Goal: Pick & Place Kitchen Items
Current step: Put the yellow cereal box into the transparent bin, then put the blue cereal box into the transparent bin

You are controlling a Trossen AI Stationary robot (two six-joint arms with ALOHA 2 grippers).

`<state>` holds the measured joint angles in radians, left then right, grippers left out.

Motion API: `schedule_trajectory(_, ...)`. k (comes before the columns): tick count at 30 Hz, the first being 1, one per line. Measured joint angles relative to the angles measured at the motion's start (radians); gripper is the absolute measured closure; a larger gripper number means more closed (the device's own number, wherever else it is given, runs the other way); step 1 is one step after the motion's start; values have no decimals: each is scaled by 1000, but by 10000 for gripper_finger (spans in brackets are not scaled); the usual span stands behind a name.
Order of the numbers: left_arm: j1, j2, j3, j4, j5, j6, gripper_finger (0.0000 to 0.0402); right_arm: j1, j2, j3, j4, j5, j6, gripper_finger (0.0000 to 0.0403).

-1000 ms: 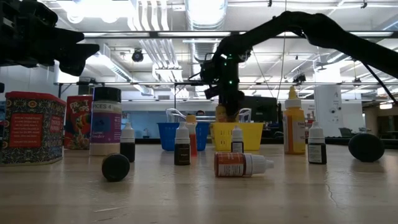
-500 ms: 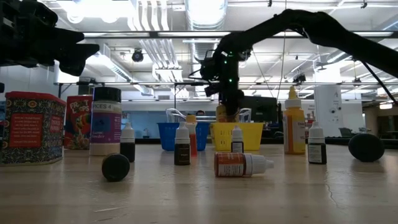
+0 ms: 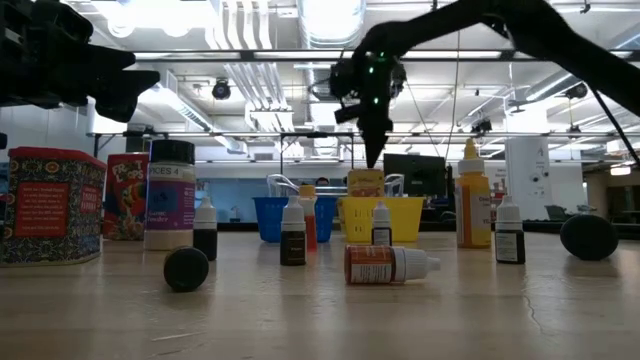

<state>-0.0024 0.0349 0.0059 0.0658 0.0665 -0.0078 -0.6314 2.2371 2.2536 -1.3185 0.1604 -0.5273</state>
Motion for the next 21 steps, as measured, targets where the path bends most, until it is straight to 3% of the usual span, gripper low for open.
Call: schedule_trajectory(21, 0, 0, 0, 0, 0, 0, 176, 211, -401, -1, -19, -2, 292, 194)
